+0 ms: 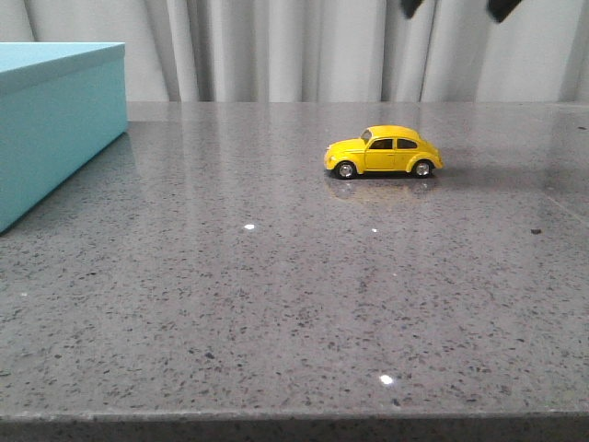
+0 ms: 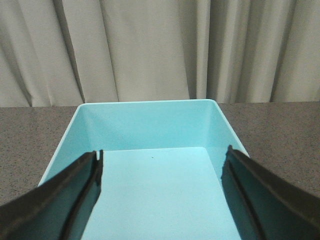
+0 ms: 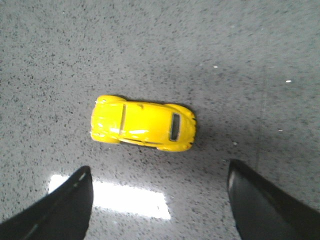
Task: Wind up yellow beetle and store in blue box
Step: 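Lower the right gripper onto the roof of the yellow beetle car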
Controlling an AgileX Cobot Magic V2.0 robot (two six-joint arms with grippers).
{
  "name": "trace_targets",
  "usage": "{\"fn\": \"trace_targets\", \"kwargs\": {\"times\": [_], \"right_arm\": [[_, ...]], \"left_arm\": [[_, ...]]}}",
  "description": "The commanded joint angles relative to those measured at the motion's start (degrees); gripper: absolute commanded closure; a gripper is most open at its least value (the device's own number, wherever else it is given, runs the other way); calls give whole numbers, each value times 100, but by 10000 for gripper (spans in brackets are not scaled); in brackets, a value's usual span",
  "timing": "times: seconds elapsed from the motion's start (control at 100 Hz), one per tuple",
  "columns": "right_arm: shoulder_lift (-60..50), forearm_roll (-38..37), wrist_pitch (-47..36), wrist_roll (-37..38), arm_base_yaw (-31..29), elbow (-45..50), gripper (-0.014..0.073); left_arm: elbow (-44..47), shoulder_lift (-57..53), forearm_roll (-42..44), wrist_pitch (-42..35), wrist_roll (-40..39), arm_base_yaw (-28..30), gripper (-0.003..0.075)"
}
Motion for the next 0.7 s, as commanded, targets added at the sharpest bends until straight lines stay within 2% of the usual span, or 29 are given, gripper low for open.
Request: {"fn": "trace_targets", "kwargs": {"times": [0.0,0.28,0.69], "right_arm": [[261,-66,244,160,18,-748,32],[1256,34,873,458,18,-1775,32],[1836,200,938,592,18,-1856,35]], "left_arm": [[-210,23,-54,-491,0,-41,229],[-210,23,-54,-413,0,-41,229],[-210,23,-54,-399,0,-41,229]]}}
